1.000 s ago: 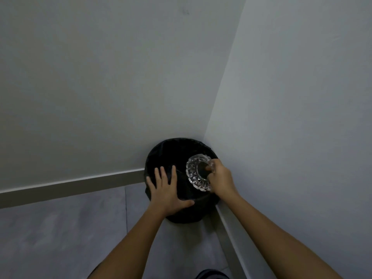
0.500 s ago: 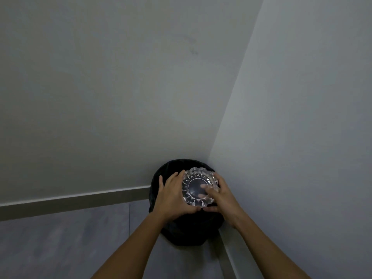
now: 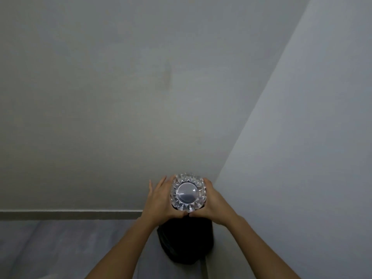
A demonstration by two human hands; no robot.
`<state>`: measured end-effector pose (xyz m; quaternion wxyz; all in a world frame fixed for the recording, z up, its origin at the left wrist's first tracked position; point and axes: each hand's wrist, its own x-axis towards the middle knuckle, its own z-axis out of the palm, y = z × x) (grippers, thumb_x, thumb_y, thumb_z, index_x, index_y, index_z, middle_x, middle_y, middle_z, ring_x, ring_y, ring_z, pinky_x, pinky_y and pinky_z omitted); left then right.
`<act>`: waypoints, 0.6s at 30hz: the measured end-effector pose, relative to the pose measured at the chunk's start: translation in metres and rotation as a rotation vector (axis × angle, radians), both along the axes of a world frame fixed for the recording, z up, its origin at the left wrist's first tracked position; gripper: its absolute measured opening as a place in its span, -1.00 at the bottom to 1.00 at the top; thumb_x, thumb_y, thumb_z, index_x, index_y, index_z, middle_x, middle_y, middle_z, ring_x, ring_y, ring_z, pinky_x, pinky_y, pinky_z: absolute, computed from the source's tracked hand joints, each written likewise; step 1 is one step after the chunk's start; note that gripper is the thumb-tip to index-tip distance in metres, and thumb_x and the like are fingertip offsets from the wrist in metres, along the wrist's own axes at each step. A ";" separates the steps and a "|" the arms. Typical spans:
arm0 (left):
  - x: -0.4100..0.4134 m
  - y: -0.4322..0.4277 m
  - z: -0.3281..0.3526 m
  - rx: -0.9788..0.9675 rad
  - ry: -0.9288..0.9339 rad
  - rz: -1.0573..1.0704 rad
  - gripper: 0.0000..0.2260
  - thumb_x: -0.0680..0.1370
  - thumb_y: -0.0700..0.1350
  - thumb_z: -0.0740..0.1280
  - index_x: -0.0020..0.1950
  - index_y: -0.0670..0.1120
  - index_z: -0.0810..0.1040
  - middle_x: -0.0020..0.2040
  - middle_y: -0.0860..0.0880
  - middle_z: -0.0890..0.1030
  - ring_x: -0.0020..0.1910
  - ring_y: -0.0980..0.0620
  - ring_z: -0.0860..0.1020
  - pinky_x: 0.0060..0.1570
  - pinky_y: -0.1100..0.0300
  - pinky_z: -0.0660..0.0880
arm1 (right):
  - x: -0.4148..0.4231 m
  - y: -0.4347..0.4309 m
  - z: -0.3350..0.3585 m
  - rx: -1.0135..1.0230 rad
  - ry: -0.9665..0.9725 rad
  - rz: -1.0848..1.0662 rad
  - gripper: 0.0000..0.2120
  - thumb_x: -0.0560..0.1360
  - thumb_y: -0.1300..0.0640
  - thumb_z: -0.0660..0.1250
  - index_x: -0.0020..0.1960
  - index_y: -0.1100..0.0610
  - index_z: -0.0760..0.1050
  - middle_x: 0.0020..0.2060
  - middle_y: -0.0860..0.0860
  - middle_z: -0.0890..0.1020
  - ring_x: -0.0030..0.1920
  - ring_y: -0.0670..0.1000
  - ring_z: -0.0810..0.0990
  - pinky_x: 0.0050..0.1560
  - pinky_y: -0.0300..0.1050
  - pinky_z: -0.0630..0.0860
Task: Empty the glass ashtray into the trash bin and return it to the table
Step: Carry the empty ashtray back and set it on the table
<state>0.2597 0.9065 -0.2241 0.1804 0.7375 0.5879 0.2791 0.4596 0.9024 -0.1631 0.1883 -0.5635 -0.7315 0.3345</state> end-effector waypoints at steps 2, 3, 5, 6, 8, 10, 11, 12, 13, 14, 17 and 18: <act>-0.012 -0.012 0.057 0.001 0.008 0.043 0.09 0.09 0.42 0.37 0.52 -0.03 0.16 0.50 0.06 0.31 0.54 0.00 0.12 0.48 -0.22 -0.16 | -0.012 -0.005 0.058 0.094 -0.125 0.055 -0.02 0.16 -0.11 0.62 0.44 0.01 0.19 0.38 -0.06 0.37 0.36 -0.05 0.41 0.35 -0.10 0.40; -0.020 -0.018 0.084 0.002 0.015 0.065 0.11 0.08 0.43 0.33 0.53 -0.05 0.15 0.51 0.04 0.28 0.55 -0.01 0.10 0.47 -0.20 -0.16 | -0.019 -0.008 0.085 0.117 -0.205 0.066 0.06 0.16 -0.20 0.58 0.49 0.06 0.13 0.46 -0.06 0.28 0.44 -0.04 0.32 0.38 -0.10 0.35; -0.034 -0.033 0.133 0.016 0.025 0.087 0.14 0.06 0.43 0.28 0.53 -0.11 0.15 0.52 -0.01 0.28 0.56 -0.03 0.09 0.48 -0.21 -0.16 | -0.034 -0.015 0.127 0.146 -0.283 0.083 0.20 0.11 -0.38 0.50 0.54 0.10 0.05 0.54 -0.06 0.17 0.52 -0.06 0.20 0.44 -0.12 0.26; -0.043 -0.041 0.157 0.031 0.034 0.101 0.14 0.06 0.43 0.27 0.53 -0.12 0.16 0.51 -0.03 0.29 0.55 -0.04 0.10 0.48 -0.22 -0.15 | -0.042 -0.018 0.147 0.164 -0.279 0.096 0.24 0.06 -0.47 0.45 0.54 0.09 0.07 0.54 -0.06 0.20 0.52 -0.06 0.22 0.45 -0.12 0.27; -0.057 -0.060 0.200 0.038 0.072 0.136 0.13 0.08 0.42 0.30 0.53 -0.12 0.15 0.52 -0.05 0.28 0.56 -0.04 0.10 0.48 -0.21 -0.16 | -0.055 -0.026 0.179 0.187 -0.261 0.120 0.24 0.03 -0.49 0.45 0.52 0.07 0.11 0.52 -0.05 0.26 0.50 -0.06 0.25 0.45 -0.10 0.31; -0.069 -0.078 0.231 0.046 0.103 0.180 0.09 0.15 0.34 0.44 0.54 -0.10 0.12 0.53 -0.04 0.26 0.56 -0.03 0.08 0.48 -0.19 -0.18 | -0.071 -0.036 0.206 0.234 -0.258 0.170 0.21 0.10 -0.36 0.53 0.54 0.13 0.10 0.55 0.02 0.19 0.54 0.00 0.18 0.50 -0.07 0.22; -0.076 -0.089 0.245 0.054 0.115 0.213 0.07 0.18 0.29 0.49 0.54 -0.10 0.11 0.53 -0.04 0.26 0.56 -0.04 0.07 0.48 -0.19 -0.19 | -0.080 -0.042 0.218 0.268 -0.271 0.205 0.19 0.13 -0.31 0.55 0.54 0.16 0.08 0.56 0.06 0.13 0.56 0.04 0.12 0.53 -0.04 0.14; -0.082 -0.100 0.256 0.063 0.130 0.245 0.06 0.20 0.26 0.51 0.54 -0.10 0.10 0.53 -0.04 0.26 0.56 -0.04 0.06 0.48 -0.18 -0.19 | -0.089 -0.048 0.227 0.299 -0.289 0.237 0.19 0.15 -0.30 0.55 0.55 0.17 0.06 0.58 0.08 0.06 0.57 0.09 0.04 0.55 0.01 0.06; -0.090 -0.113 0.264 0.068 0.151 0.280 0.05 0.21 0.25 0.52 0.54 -0.09 0.09 0.53 -0.04 0.25 0.56 -0.04 0.05 0.48 -0.18 -0.20 | -0.100 -0.054 0.233 0.321 -0.306 0.262 0.19 0.16 -0.31 0.54 0.55 0.16 0.05 0.58 0.10 0.00 0.58 0.12 -0.03 0.55 0.05 0.00; -0.098 -0.127 0.271 0.070 0.172 0.314 0.05 0.22 0.25 0.52 0.54 -0.09 0.09 0.53 -0.05 0.25 0.56 -0.05 0.04 0.48 -0.19 -0.21 | -0.111 -0.061 0.237 0.335 -0.314 0.283 0.18 0.16 -0.32 0.53 0.55 0.15 0.04 0.58 0.11 -0.05 0.58 0.14 -0.09 0.55 0.09 -0.04; -0.124 -0.172 0.279 0.053 0.204 0.434 0.05 0.23 0.25 0.52 0.55 -0.08 0.07 0.54 -0.04 0.24 0.57 -0.05 0.02 0.48 -0.21 -0.21 | -0.147 -0.084 0.240 0.359 -0.307 0.380 0.18 0.17 -0.34 0.51 0.55 0.13 0.03 0.57 0.17 -0.13 0.57 0.17 -0.20 0.54 0.12 -0.12; -0.133 -0.190 0.279 0.047 0.205 0.484 0.06 0.23 0.25 0.51 0.55 -0.08 0.06 0.54 -0.03 0.24 0.57 -0.05 0.01 0.48 -0.22 -0.21 | -0.160 -0.093 0.239 0.372 -0.301 0.425 0.18 0.17 -0.34 0.51 0.56 0.12 0.03 0.57 0.17 -0.15 0.57 0.17 -0.22 0.53 0.13 -0.14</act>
